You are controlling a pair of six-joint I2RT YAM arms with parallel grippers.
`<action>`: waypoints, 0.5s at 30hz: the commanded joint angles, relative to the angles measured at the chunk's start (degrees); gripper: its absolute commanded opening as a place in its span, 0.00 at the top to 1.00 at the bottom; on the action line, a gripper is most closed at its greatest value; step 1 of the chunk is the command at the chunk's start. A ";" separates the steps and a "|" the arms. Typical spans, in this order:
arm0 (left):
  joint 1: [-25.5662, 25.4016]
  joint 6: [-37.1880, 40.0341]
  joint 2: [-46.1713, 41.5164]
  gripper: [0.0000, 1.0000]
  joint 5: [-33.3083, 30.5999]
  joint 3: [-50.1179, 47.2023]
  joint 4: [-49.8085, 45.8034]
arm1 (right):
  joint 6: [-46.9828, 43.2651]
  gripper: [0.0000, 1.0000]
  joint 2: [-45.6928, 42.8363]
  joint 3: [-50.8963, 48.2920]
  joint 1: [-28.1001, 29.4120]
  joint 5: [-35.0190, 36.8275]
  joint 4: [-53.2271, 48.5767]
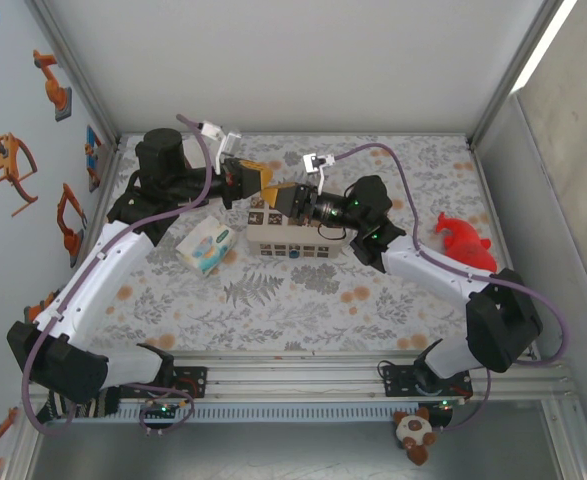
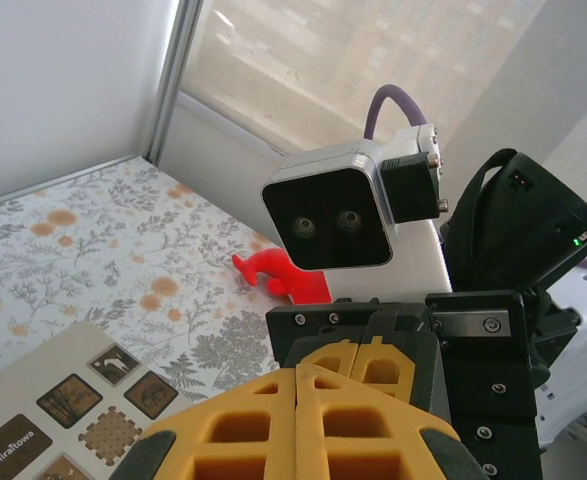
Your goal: Unlock the padlock with the key
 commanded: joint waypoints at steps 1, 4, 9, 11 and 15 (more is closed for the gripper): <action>0.40 1.36 -1.37 1.00 0.26 0.13 -0.18 | -0.48 1.00 -0.86 -0.83 -0.29 0.73 1.79; 0.50 1.11 -1.38 0.89 0.29 0.13 -0.20 | -0.65 1.00 -1.09 -0.92 -0.50 0.64 1.55; 1.28 -0.75 -2.15 0.57 -0.43 -0.46 1.65 | -2.51 1.00 -2.04 -1.90 -0.83 0.96 -0.13; 1.93 -2.00 -3.37 0.45 -2.11 -1.16 2.90 | -3.72 1.00 -2.95 -2.69 -1.33 1.16 -1.86; 2.90 -3.66 -6.61 0.29 -9.35 -2.57 2.06 | -9.75 1.00 -6.14 -3.63 -2.33 2.52 -12.22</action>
